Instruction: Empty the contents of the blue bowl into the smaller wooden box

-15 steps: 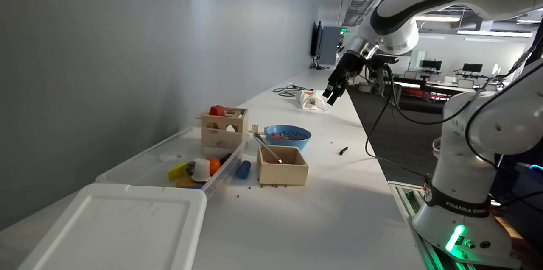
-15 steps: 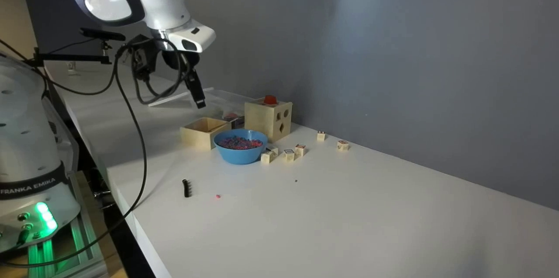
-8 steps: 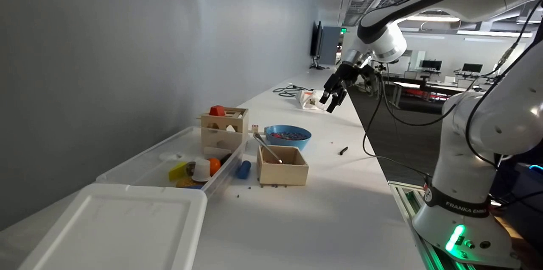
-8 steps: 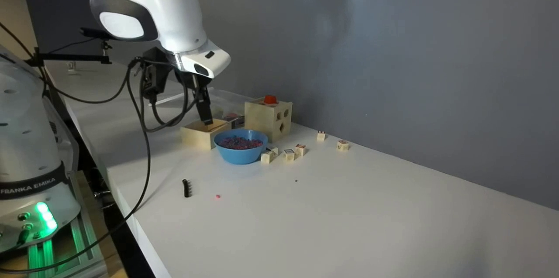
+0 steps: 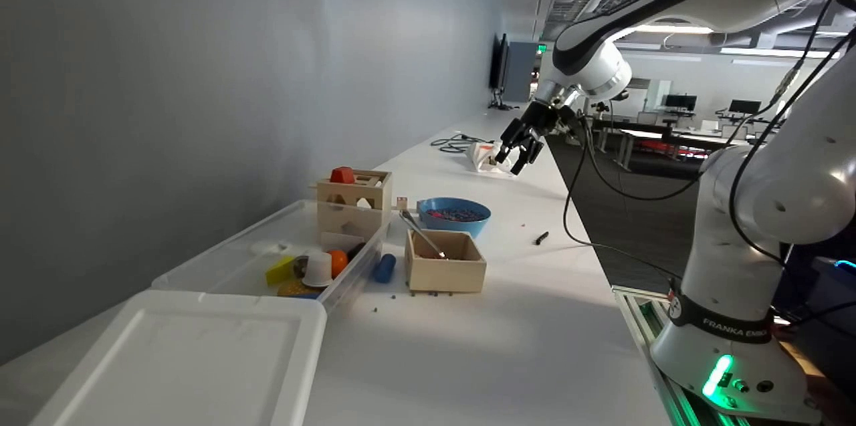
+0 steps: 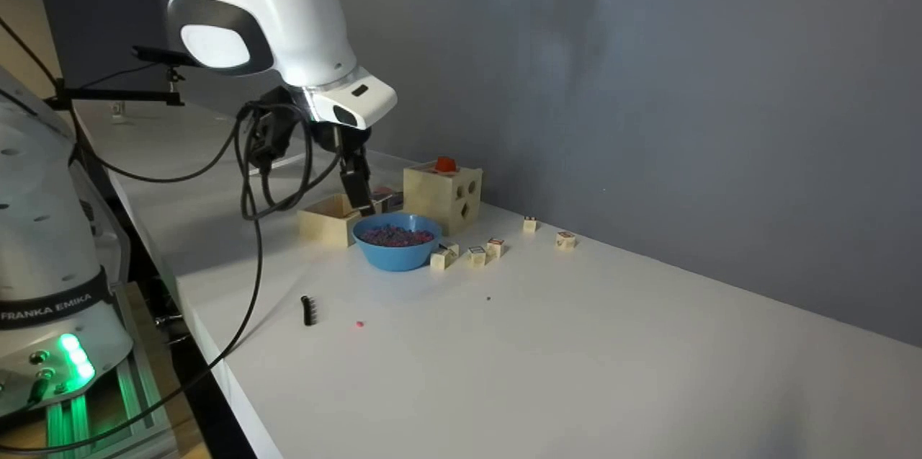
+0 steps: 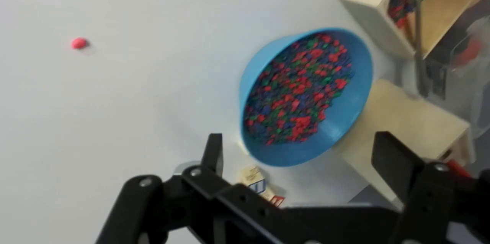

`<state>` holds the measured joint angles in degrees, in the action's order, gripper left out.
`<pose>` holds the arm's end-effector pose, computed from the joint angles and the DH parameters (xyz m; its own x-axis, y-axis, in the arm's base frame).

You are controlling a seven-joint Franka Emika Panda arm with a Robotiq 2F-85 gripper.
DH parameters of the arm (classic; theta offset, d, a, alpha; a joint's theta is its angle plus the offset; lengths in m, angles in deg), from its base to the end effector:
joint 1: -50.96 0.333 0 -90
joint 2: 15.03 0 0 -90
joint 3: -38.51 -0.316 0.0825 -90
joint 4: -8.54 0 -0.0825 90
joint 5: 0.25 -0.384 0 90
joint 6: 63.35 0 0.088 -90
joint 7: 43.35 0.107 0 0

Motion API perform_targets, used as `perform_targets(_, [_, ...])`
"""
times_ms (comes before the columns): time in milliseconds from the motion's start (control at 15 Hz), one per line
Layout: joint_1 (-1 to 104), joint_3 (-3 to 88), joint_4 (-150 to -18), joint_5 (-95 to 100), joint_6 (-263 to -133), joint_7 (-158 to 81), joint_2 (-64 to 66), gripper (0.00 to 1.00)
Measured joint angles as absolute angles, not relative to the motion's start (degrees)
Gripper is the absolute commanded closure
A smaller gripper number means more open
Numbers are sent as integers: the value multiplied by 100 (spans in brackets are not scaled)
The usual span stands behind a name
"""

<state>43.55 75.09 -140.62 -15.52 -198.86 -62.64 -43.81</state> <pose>0.3030 -0.2837 0.4087 0.7821 -0.5711 0.2493 -0.4420 -0.7905 -0.4240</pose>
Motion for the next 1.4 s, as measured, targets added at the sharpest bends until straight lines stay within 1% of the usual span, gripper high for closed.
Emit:
perform_targets(133, [4259, 7609, -13776, -1577, -20101, -6170, -3913, 0])
perform_targets(333, [4296, 7780, -13169, -1844, -19841, -6198, -3110, 0])
perform_targets(600, [4409, 7720, -12210, -2823, -18512, -6766, -2050, 0])
perform_targets(800, [4251, 7386, -11407, -3364, -17381, -7151, -1252, 0])
perform_targets(933, [4028, 7090, -10990, -3390, -17286, -7098, -771, 0])
perform_targets(1067, [3935, 7001, -10793, -3396, -17279, -7095, -489, 0])
perform_targets(1267, [3892, 6997, -10735, -3397, -17264, -7095, -428, 0])
perform_targets(1400, [3658, 6724, -10735, -3378, -17343, -7107, -426, 0])
